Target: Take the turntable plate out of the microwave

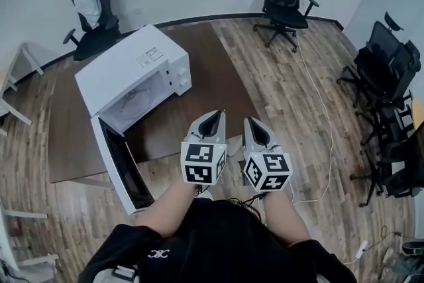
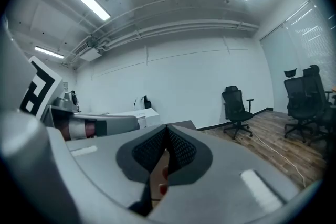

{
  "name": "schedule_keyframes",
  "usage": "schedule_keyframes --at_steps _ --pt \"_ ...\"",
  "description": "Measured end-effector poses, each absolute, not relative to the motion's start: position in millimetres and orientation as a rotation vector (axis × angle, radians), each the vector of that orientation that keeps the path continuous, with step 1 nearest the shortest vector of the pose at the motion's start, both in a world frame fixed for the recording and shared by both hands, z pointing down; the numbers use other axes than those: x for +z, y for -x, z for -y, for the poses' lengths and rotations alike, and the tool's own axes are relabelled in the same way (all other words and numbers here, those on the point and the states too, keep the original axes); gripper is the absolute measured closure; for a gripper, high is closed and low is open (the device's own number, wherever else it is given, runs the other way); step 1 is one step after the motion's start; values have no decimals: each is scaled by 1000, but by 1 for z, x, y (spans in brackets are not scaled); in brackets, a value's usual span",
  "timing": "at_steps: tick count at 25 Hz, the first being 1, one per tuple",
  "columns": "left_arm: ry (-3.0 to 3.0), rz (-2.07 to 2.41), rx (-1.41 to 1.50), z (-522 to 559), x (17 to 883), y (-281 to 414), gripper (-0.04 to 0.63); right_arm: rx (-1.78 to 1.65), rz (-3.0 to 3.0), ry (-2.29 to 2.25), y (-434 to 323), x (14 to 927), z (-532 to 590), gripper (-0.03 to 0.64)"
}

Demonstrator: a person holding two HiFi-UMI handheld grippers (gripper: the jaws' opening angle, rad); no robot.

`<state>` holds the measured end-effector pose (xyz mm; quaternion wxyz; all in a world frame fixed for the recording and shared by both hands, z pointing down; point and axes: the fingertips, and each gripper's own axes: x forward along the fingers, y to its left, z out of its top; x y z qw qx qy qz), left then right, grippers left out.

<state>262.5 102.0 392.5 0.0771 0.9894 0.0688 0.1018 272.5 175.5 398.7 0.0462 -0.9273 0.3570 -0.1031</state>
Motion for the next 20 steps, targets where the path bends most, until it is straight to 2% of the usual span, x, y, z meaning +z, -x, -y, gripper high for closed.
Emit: schedule_keyframes --at_steps 6,20 --pt "-2949 -28 291 -54 397 -262 584 -370 -1257 2734 -285 409 -121 607" --pt "-2829 467 273 67 416 -212 584 -504 -1729 2488 -257 430 19 607"
